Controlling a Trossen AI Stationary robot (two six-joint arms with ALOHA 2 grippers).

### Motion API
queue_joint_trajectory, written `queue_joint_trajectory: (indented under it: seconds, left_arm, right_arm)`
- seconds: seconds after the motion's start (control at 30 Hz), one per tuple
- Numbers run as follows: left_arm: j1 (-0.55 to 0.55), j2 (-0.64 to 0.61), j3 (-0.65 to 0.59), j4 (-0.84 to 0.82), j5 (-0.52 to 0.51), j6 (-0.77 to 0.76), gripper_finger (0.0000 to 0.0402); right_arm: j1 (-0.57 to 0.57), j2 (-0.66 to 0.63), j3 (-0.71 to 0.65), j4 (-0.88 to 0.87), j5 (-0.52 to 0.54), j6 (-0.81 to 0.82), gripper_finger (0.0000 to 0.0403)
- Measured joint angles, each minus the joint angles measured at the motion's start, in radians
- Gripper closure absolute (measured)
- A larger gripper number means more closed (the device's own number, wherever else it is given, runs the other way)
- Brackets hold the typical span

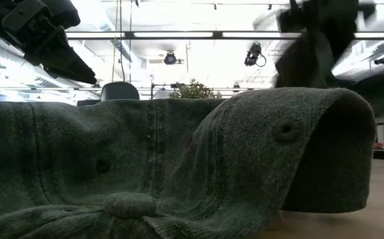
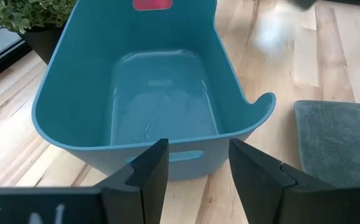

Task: Pick & Place hat
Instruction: Put the top black cap into the blue bin

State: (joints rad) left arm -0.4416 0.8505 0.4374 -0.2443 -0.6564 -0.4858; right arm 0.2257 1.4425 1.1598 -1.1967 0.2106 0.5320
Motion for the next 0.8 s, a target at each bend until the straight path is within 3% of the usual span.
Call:
queue_joint_trajectory:
  seconds: [0.17, 0.27, 0.37, 0.5, 0.63, 0.8]
  left_arm:
    - [0.000, 0.000, 0.000, 0.000, 0.000, 0.001, 0.0230]
    - [0.000, 0.000, 0.000, 0.000, 0.000, 0.000, 0.0230]
    - [0.000, 0.000, 0.000, 0.000, 0.000, 0.000, 0.0230]
    - [0.000, 0.000, 0.000, 0.005, 0.000, 0.000, 0.0230]
    - [0.000, 0.000, 0.000, 0.008, 0.000, 0.000, 0.0230]
    - [0.000, 0.000, 0.000, 0.008, 0.000, 0.000, 0.0230]
  right_arm:
    - [0.064, 0.000, 0.178, 0.094, 0.068, -0.189, 0.0395]
    - [0.076, 0.000, 0.205, 0.297, 0.208, -0.307, 0.0396]
    - [0.045, 0.007, 0.205, 0.508, 0.247, -0.368, 0.0396]
    - [-0.028, 0.044, 0.205, 0.671, 0.255, -0.214, 0.0396]
    - [-0.117, 0.100, 0.205, 0.665, 0.249, -0.002, 0.0395]
    - [-0.195, 0.193, 0.204, 0.644, 0.121, 0.174, 0.0394]
